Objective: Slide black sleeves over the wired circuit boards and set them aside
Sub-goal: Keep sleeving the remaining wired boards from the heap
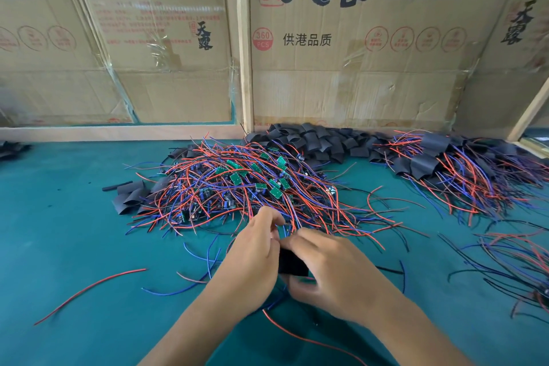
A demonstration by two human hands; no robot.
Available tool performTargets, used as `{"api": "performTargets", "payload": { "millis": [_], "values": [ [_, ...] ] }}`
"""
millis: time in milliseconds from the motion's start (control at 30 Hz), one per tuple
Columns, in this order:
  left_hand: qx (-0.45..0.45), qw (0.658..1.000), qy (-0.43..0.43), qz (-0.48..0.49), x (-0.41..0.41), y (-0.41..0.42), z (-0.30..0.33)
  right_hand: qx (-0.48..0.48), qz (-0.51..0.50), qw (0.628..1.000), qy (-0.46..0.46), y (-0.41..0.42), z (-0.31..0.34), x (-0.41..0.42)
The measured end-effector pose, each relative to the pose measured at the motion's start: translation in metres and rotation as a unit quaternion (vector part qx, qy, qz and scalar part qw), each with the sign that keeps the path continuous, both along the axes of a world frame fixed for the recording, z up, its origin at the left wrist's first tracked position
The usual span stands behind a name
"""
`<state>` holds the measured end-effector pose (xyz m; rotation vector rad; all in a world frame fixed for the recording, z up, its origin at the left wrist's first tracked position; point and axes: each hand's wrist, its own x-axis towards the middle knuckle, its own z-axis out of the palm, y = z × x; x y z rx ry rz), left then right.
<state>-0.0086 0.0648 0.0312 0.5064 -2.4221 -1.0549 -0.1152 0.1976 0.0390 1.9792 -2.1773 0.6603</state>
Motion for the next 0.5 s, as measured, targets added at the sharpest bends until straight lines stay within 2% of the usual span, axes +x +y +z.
{"api": "performTargets", "payload": {
  "millis": [167, 267, 333, 433, 500],
  "values": [
    [0.057, 0.998, -0.005, 0.013, 0.000, -0.001, 0.003, 0.016, 0.006, 0.999, -0.031, -0.004, -0.005, 0.001],
    [-0.023, 0.999, -0.022, -0.011, 0.012, -0.023, 0.017, 0.019, 0.014, 0.997, -0.067, -0.003, -0.006, -0.001],
    [-0.067, 0.992, -0.077, -0.067, 0.027, -0.046, 0.026, 0.027, 0.016, 0.997, -0.076, -0.001, -0.006, -0.007],
    [-0.053, 0.968, -0.191, -0.154, 0.047, -0.067, 0.029, 0.035, 0.008, 0.997, -0.065, 0.003, -0.005, -0.017],
    [-0.056, 0.957, -0.224, -0.176, 0.049, -0.068, 0.025, 0.040, 0.005, 0.997, -0.067, 0.006, -0.004, -0.020]
  ]
}}
